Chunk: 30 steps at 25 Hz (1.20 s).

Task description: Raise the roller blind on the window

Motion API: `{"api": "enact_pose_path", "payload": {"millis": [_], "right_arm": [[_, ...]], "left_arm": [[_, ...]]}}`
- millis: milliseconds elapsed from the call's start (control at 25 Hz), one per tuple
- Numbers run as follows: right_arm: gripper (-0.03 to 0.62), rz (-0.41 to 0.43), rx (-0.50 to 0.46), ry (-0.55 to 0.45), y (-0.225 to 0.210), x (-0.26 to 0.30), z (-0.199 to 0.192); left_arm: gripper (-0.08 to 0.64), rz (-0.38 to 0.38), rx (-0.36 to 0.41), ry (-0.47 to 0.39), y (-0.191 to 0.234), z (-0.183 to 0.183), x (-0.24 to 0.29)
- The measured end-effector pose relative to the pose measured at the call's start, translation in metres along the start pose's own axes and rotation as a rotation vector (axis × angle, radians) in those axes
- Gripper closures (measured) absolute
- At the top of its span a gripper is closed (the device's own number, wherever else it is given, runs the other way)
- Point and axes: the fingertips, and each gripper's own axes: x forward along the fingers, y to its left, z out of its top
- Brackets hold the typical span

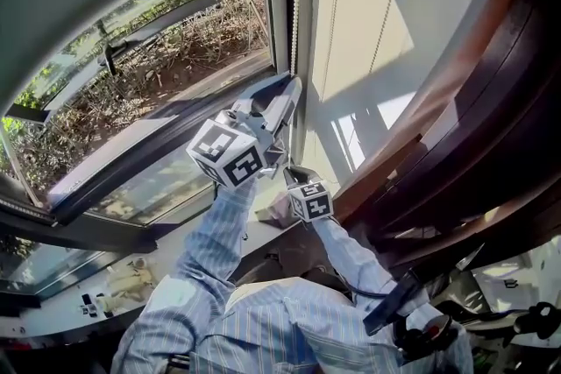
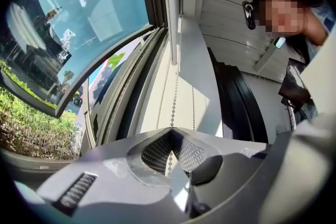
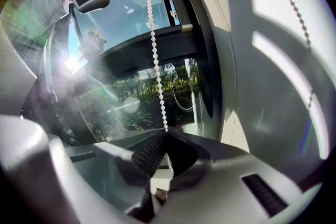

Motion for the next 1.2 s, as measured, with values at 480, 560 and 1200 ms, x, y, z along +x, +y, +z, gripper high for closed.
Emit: {"api": "enact_pose_path", "payload": {"millis": [480, 560, 1200], "right_arm": [[0.577, 0.038, 0.003, 0.227, 0.001, -0.031, -0.093], [0.546, 0.045, -0.009, 0.077, -0.002, -0.057, -0.032], [0.52, 0.213, -0.221, -0.583, 0.051, -0.185, 0.366]], "left_arm": [[0.555, 0.022, -0.214, 0.079, 0.026, -0.099, -0.042], [0.555, 0.01, -0.183, 0.106, 0.023, -0.099, -0.038], [0.555, -0.007, -0.188, 0.114, 0.018, -0.102, -0.031]]}}
